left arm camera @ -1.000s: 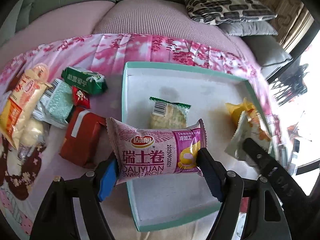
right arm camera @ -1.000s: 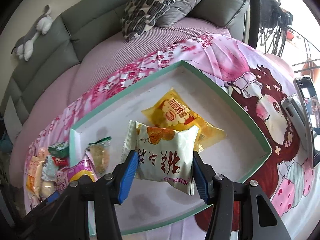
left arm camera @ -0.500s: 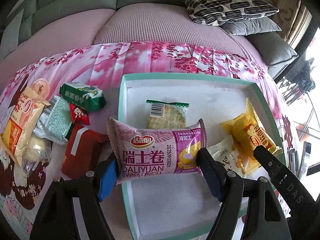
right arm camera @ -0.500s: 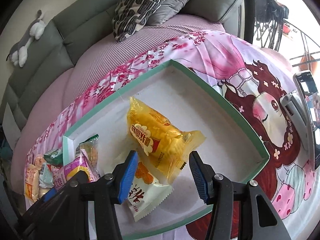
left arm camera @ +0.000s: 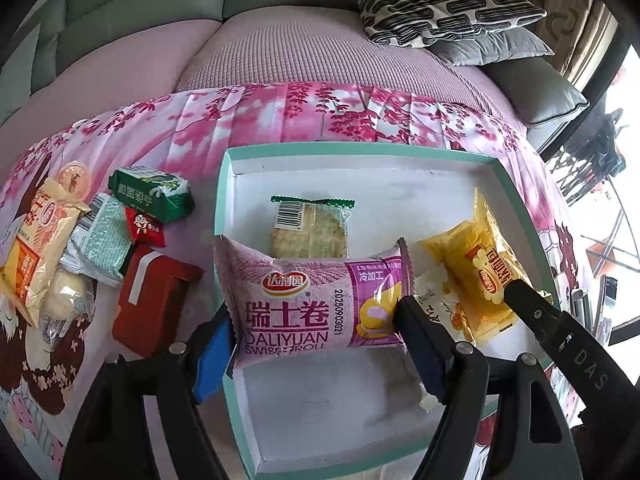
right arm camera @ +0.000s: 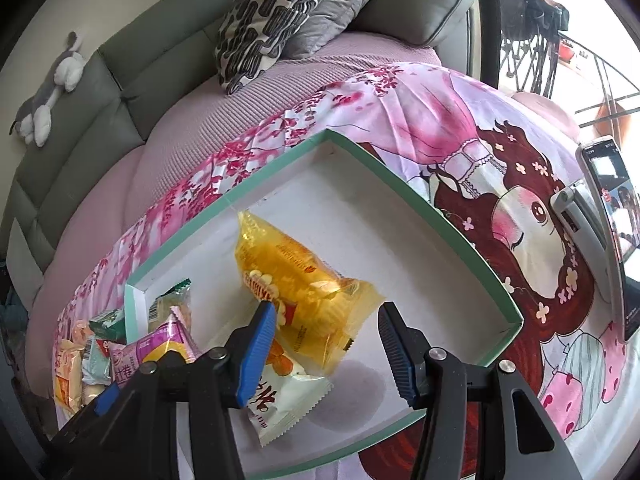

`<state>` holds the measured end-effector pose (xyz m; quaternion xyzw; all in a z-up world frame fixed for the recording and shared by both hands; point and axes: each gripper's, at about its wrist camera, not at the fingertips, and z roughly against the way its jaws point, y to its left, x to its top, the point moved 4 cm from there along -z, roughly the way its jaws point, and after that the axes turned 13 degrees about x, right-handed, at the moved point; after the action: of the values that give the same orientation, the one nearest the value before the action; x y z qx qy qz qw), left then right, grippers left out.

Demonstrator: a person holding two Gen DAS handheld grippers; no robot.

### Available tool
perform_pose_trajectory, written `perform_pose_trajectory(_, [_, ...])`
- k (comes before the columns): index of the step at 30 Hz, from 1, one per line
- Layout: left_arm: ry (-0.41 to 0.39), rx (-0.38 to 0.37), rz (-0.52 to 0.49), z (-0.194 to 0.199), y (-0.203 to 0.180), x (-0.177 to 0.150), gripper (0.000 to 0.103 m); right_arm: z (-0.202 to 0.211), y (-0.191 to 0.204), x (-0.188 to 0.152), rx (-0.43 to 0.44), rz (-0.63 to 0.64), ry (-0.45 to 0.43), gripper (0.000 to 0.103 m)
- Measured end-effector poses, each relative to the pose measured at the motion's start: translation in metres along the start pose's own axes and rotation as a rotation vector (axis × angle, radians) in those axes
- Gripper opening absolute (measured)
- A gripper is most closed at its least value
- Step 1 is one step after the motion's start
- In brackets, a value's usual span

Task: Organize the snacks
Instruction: 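Carry both packets into the green tray and open both tools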

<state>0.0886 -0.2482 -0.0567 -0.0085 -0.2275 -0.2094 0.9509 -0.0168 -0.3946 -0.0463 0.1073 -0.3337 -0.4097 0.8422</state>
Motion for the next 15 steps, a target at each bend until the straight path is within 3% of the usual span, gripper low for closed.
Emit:
perform_pose_trajectory(4, [-0.009,-0.003,0.018,0.005,0.004,0.0,0.081,0.003,0.002,0.0,0.0,0.004,-0.01,0.056])
perform_pose_trajectory(6, [-0.015,-0.009,0.019,0.007,0.005,0.0,0.087,0.003,0.003,0.0,-0.001,0.006,-0.012,0.056])
perform_pose_trajectory(15, [-0.042,0.011,0.031,0.015,0.01,0.001,0.088,0.006,0.005,0.001,-0.003,0.015,-0.02,0.057])
